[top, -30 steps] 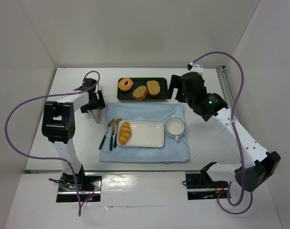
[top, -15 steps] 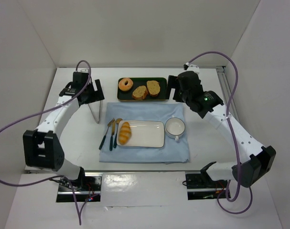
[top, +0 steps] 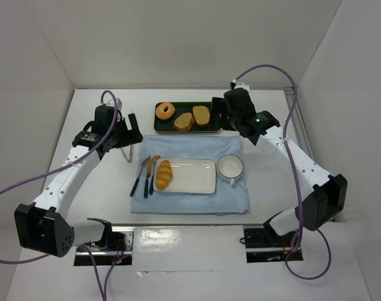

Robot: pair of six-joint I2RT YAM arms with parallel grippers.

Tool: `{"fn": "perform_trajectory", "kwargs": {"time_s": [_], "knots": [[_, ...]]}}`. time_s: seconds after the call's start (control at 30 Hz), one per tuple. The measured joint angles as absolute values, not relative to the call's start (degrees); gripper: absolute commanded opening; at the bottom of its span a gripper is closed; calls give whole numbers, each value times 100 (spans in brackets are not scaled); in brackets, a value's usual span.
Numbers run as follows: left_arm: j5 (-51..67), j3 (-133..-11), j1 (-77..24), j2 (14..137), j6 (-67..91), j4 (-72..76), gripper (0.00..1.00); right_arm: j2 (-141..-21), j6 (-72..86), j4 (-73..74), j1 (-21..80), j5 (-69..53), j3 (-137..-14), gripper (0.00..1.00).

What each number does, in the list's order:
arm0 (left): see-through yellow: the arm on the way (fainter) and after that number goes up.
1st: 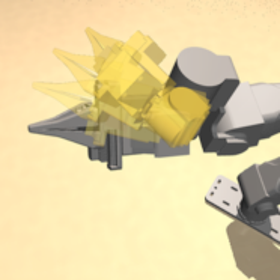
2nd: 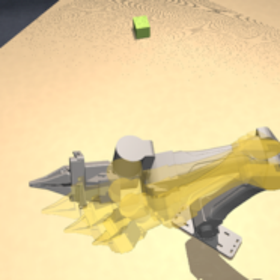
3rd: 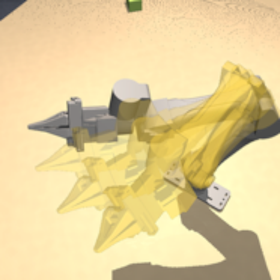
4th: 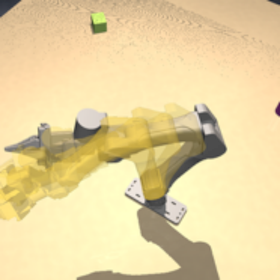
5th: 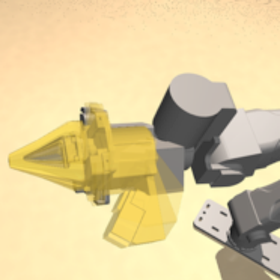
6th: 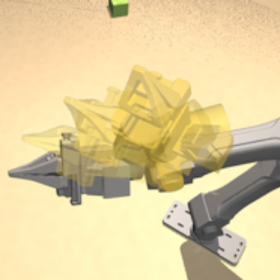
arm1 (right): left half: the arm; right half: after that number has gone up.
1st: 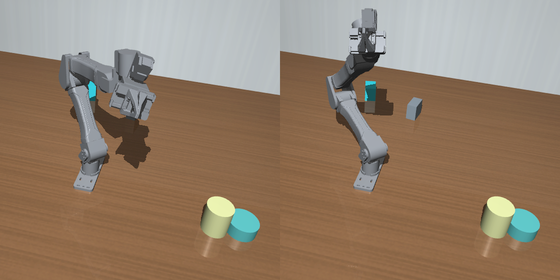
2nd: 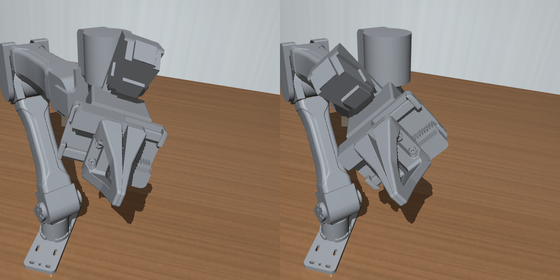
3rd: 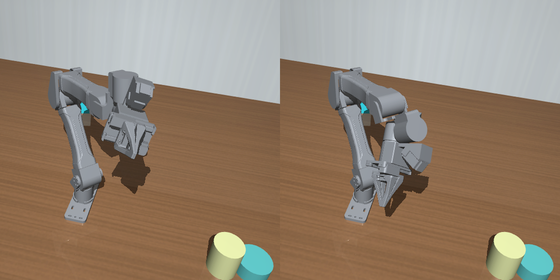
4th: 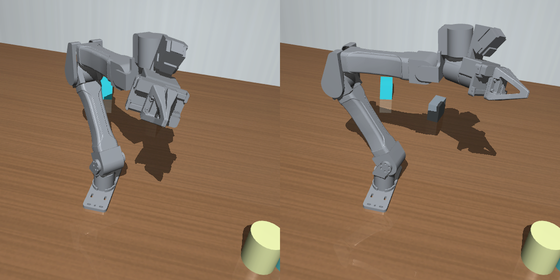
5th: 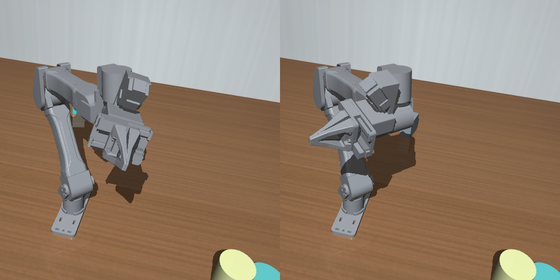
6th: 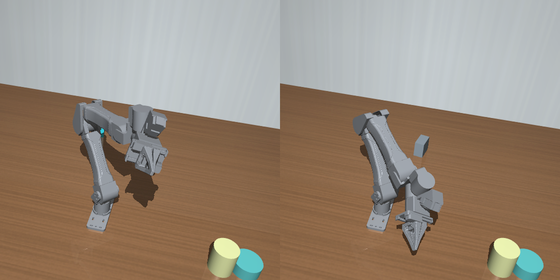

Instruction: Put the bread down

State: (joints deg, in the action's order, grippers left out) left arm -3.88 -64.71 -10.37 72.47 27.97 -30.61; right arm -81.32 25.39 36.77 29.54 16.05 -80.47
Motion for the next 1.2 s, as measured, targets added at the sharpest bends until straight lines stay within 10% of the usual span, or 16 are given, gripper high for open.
{"fn": "perform_trajectory", "kwargs": {"time_s": [1.2], "knots": [[-427,-6005,-2534,5308,4250,-4289,93,-9332,2888,3819,2897,996,-8342,100]]}}
